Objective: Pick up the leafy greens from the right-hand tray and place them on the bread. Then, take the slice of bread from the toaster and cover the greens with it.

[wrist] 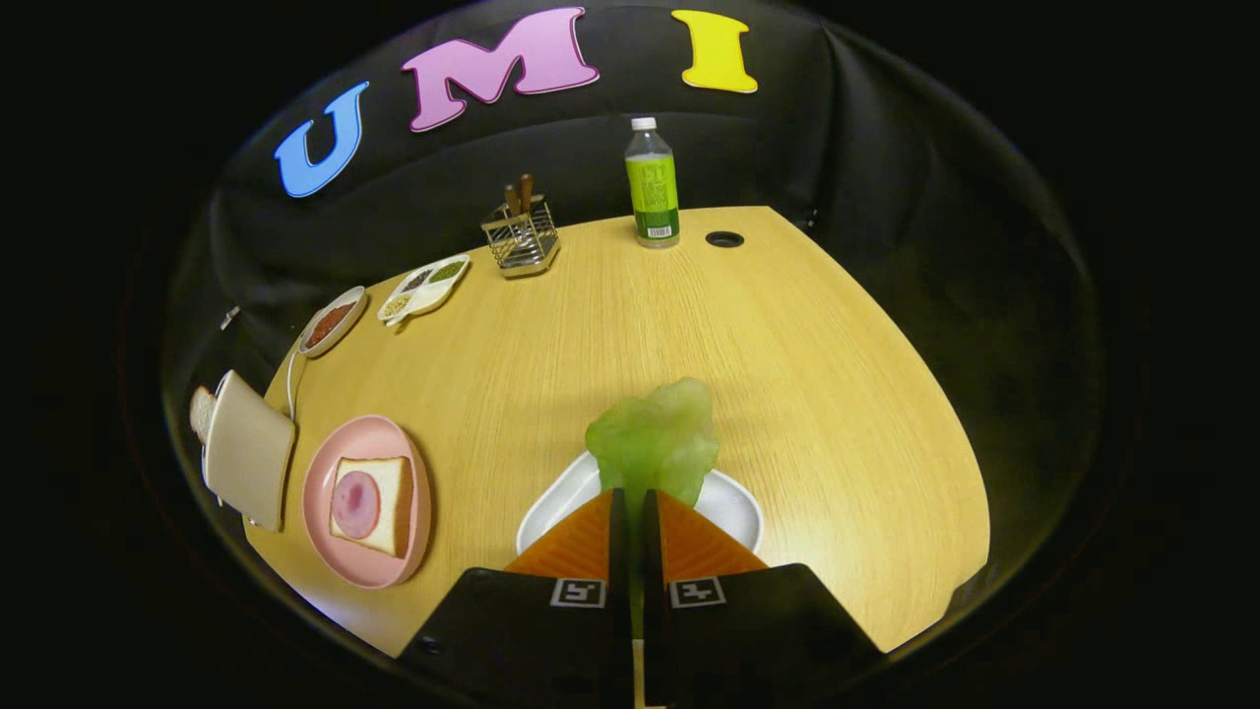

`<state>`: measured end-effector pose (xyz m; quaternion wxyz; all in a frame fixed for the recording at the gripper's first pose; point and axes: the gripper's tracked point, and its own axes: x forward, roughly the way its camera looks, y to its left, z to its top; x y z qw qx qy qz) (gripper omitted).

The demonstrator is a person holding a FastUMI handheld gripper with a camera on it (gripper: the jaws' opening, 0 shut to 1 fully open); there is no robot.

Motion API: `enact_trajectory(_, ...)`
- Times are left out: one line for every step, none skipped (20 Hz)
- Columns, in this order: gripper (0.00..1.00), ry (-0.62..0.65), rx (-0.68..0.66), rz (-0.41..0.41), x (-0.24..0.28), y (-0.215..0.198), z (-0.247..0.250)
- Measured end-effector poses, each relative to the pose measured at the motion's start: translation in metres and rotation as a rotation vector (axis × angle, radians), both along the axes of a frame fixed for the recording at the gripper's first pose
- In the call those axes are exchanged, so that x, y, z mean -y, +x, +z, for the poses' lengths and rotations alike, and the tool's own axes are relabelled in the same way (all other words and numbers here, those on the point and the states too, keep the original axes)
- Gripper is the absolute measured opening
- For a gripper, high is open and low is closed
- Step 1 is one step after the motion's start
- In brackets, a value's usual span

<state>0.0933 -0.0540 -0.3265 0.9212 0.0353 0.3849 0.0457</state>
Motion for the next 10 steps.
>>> enact_trajectory(0.09, 0.002, 0.009, 0.004, -0.004, -0.003, 0.01)
enact_trajectory(0.09, 0.002, 0.017, 0.01, -0.009, -0.006, 0.021)
enact_trajectory(0.09, 0.003, 0.026, 0.021, -0.015, -0.01, 0.03)
enact_trajectory(0.09, 0.0, 0.032, 0.032, -0.021, -0.013, 0.039)
enact_trajectory(0.09, -0.002, 0.036, 0.043, -0.028, -0.017, 0.047)
enact_trajectory(0.09, -0.003, 0.039, 0.053, -0.037, -0.02, 0.054)
enact_trajectory(0.09, -0.004, 0.041, 0.06, -0.045, -0.023, 0.061)
enact_trajectory(0.09, 0.002, 0.044, 0.068, -0.055, -0.026, 0.068)
enact_trajectory(0.09, 0.008, 0.048, 0.077, -0.066, -0.029, 0.075)
enact_trajectory(0.09, 0.015, 0.054, 0.089, -0.079, -0.031, 0.08)
